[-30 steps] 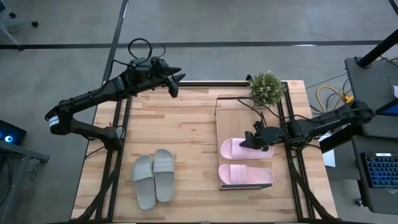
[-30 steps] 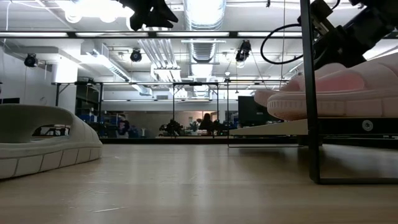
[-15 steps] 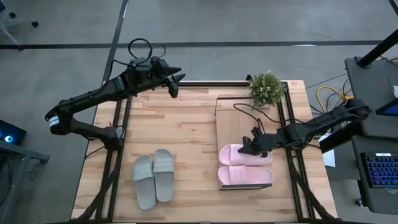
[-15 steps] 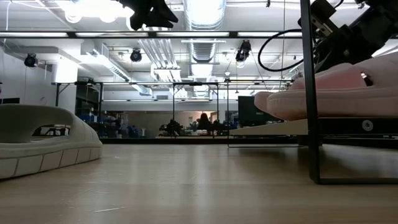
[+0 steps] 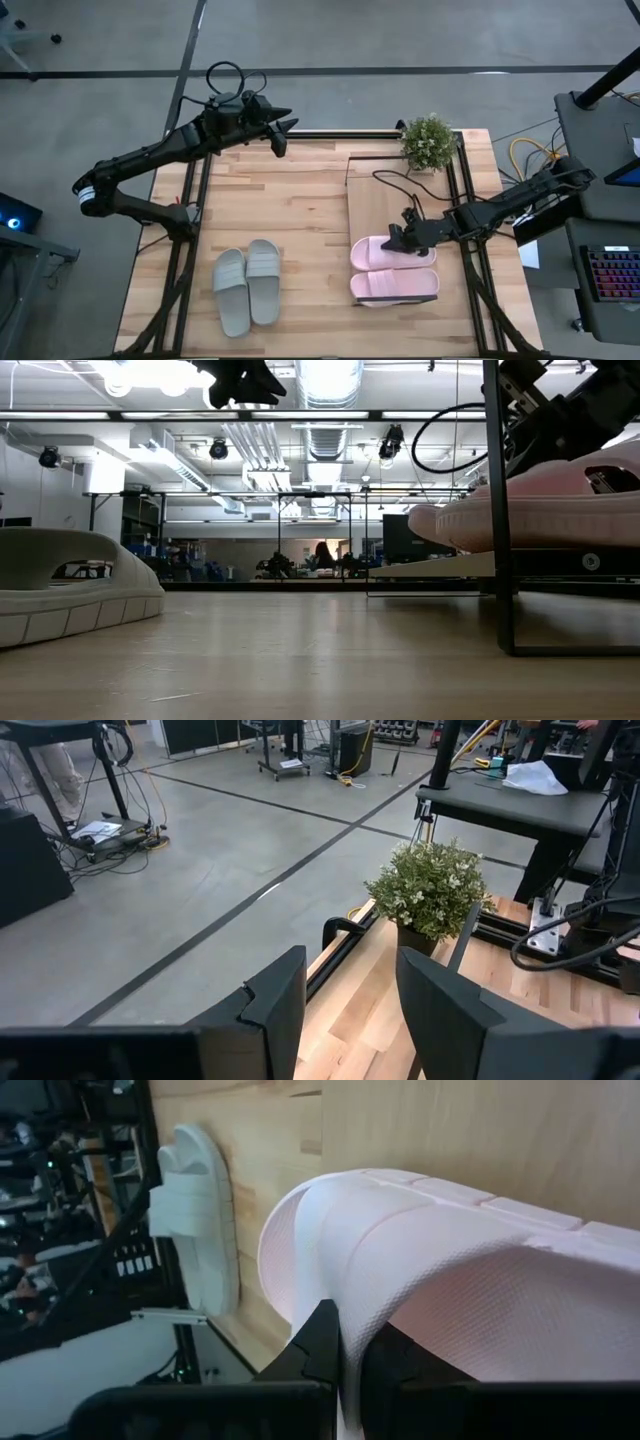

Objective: Pick and place slides into the shelf
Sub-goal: Put the pink slide on the shelf

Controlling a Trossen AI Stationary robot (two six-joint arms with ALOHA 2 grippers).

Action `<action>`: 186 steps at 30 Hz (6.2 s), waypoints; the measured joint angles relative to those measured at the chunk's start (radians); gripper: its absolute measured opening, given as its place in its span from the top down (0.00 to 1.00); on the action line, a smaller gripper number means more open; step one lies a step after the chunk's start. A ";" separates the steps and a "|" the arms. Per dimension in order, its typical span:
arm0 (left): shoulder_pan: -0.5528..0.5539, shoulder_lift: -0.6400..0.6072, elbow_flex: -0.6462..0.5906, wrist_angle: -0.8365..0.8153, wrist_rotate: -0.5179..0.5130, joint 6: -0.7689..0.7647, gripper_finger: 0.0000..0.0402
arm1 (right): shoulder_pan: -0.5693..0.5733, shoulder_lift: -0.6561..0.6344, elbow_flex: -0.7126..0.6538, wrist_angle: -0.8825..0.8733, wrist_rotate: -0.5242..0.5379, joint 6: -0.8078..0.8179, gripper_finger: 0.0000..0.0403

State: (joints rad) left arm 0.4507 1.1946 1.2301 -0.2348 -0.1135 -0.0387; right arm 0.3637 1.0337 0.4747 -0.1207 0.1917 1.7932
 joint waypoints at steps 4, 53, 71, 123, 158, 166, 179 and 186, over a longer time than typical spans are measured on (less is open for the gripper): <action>0.000 0.000 0.000 0.000 0.000 -0.001 0.65 | -0.001 -0.002 -0.002 -0.006 -0.001 -0.032 0.98; 0.000 0.000 0.000 0.000 0.000 -0.006 0.65 | 0.003 -0.003 -0.014 0.049 -0.037 0.039 0.68; 0.000 0.000 0.000 0.000 0.000 -0.006 0.65 | 0.003 -0.137 0.095 0.042 0.182 -0.312 0.45; -0.001 0.000 0.000 -0.003 0.010 -0.007 0.65 | 0.015 -0.085 0.175 -0.603 0.142 -0.193 0.45; -0.001 0.000 0.000 -0.003 0.010 -0.006 0.65 | -0.070 -0.067 0.124 -0.785 -0.009 -0.167 0.98; -0.001 0.000 0.000 -0.003 0.010 -0.006 0.65 | -0.068 -0.069 0.129 -0.780 -0.064 -0.171 0.98; -0.001 0.000 0.000 -0.003 0.011 -0.006 0.65 | -0.005 -0.080 0.140 -0.782 -0.064 -0.197 0.98; -0.002 0.000 0.000 -0.003 0.014 -0.006 0.65 | -0.035 -0.083 0.229 -0.728 0.141 -0.329 0.98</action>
State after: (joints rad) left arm 0.4492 1.1950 1.2301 -0.2379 -0.0990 -0.0444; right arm 0.3285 0.9510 0.7042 -0.8490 0.3330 1.4641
